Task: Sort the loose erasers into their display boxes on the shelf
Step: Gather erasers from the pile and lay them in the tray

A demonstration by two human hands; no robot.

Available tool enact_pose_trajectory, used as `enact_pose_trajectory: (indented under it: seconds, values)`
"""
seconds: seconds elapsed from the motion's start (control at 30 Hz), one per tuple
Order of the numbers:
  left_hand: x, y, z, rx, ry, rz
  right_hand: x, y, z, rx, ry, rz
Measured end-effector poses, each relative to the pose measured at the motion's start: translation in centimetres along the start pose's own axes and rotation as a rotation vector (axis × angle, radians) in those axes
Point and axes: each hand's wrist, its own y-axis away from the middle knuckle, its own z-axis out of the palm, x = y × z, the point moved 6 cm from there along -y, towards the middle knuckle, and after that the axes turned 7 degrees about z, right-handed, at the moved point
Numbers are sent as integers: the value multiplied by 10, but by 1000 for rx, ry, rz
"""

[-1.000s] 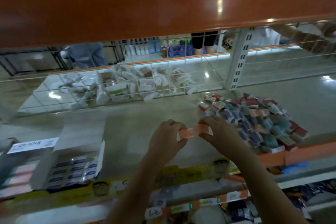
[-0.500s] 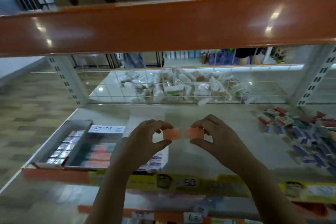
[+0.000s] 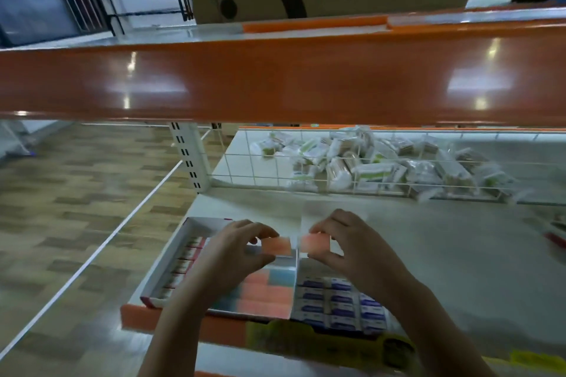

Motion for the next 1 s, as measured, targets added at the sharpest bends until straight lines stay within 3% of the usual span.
enact_pose_trajectory:
  seconds: [0.4,0.73,1.0]
  values:
    - [-87,17,-19,-45,3,9,-59,-41,80,-63,144,48]
    - [-108,26,-23,-40,40,32,-76,-51,124,-85,146,206]
    - [-118,29,-27,2,79,29,-78,-50,137,-4,94,315]
